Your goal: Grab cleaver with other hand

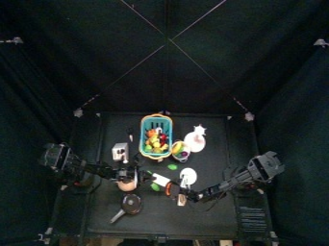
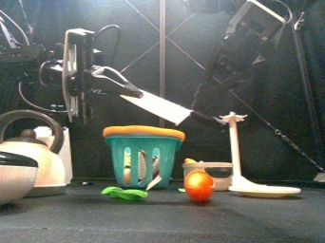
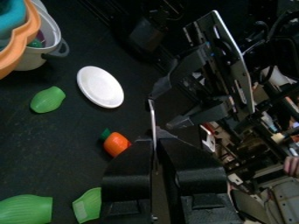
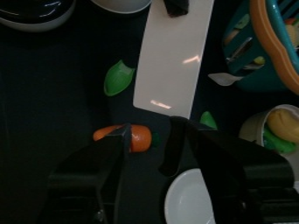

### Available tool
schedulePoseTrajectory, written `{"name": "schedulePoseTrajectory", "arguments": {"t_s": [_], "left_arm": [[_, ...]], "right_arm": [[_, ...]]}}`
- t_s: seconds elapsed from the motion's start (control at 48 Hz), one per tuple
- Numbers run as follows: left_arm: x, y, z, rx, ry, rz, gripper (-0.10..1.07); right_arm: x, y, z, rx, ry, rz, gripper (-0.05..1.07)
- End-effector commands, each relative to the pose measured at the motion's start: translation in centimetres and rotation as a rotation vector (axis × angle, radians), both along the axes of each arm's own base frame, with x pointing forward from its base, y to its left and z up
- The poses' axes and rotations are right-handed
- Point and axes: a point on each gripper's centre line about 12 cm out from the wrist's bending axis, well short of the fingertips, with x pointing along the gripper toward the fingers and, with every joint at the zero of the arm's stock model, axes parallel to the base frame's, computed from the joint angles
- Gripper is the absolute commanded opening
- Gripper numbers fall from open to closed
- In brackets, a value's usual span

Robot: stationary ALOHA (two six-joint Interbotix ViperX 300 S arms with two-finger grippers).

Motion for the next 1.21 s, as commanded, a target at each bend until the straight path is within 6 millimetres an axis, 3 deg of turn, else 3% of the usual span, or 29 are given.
{"name": "schedulePoseTrajectory", "arguments": {"t_s": [0.0,0.375,0.625,0.812,1.0,1.188], "left_arm": [[0.5,0.0,0.8,0.018,-0.032,-0.014,0.41],[0.6,-1.0,1.0,0.158,-0.049,-0.132,0.41],[0.4,-1.2,1.4,0.386,-0.106,-0.174,0.4],[0.7,-1.4,0.7,0.609,-0.125,-0.2,0.4],[1.5,-1.5,-1.0,0.746,-0.097,-0.225,0.4],[2.4,-1.6,-1.4,0.83,-0.131,-0.22,0.4]], "right_arm": [[-0.1,-0.5,2.2,0.044,-0.057,-0.013,0.94],[-2.9,-1.6,4.5,0.3,-0.19,0.079,0.97],[-5.2,-3.2,6.1,0.513,-0.357,0.189,0.97],[-7.3,-4.0,4.3,0.521,-0.34,0.197,0.97],[-7.6,-4.2,3.6,0.508,-0.31,0.17,0.97],[-7.8,-5.1,2.3,0.459,-0.248,0.097,0.96]]}}
